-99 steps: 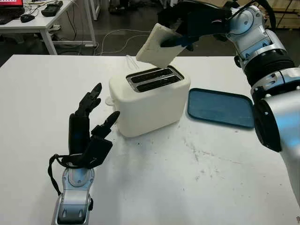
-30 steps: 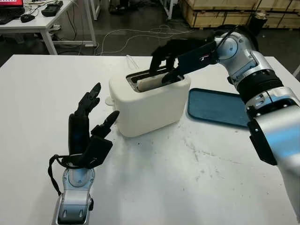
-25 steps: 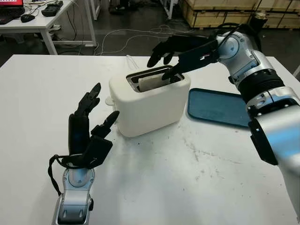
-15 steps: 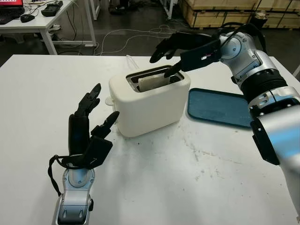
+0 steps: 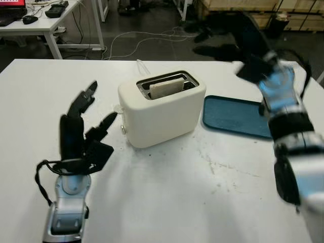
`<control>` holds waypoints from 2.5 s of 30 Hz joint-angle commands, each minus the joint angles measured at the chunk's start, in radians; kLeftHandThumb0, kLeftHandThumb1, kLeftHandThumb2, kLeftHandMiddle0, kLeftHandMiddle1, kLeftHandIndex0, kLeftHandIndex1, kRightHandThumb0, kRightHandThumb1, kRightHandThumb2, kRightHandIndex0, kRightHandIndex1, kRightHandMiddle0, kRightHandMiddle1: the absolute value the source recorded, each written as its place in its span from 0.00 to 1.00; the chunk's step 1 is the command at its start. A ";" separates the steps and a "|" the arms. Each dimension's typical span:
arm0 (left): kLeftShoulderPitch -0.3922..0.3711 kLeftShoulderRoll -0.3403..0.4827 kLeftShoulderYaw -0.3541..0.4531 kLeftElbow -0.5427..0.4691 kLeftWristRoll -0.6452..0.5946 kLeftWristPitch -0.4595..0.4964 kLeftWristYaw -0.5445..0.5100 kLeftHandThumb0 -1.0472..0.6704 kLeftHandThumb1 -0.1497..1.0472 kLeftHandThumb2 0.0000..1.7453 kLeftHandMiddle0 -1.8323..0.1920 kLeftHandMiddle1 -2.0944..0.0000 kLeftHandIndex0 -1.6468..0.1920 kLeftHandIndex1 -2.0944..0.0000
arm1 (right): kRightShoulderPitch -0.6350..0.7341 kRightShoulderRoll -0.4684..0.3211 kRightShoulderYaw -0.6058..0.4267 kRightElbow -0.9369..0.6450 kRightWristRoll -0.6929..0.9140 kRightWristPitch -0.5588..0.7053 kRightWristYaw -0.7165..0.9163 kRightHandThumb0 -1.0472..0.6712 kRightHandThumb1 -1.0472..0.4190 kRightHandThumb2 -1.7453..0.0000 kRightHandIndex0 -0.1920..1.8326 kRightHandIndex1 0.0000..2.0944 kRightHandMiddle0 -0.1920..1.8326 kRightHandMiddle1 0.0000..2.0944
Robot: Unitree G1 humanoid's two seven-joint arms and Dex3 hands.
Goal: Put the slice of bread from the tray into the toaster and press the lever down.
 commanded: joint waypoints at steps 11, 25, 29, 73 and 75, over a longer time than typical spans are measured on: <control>-0.105 0.176 0.051 0.112 0.065 -0.148 0.009 0.41 0.88 0.01 0.50 0.60 0.38 0.93 | 0.431 0.094 -0.096 -0.254 0.139 0.129 -0.046 0.35 0.09 0.98 0.60 0.30 0.65 0.01; -0.291 0.446 0.028 0.325 0.066 -0.324 -0.203 0.45 0.83 0.00 0.43 0.49 0.25 0.93 | 0.579 0.183 -0.171 -0.388 0.350 0.337 0.022 0.32 0.09 0.97 0.67 0.08 0.67 0.01; -0.335 0.516 -0.029 0.402 0.135 -0.358 -0.256 0.43 0.81 0.00 0.42 0.50 0.24 0.93 | 0.573 0.183 -0.178 -0.387 0.354 0.335 0.041 0.32 0.09 0.97 0.68 0.06 0.66 0.00; -0.451 0.564 -0.170 0.565 0.309 -0.398 -0.122 0.40 0.89 0.00 0.45 0.37 0.19 0.98 | 0.592 0.186 -0.182 -0.400 0.342 0.392 0.072 0.34 0.09 1.00 0.70 0.02 0.66 0.00; -0.452 0.568 -0.164 0.549 0.309 -0.387 -0.131 0.39 0.89 0.02 0.45 0.38 0.20 0.98 | 0.594 0.183 -0.178 -0.407 0.337 0.405 0.068 0.34 0.09 1.00 0.70 0.01 0.66 0.00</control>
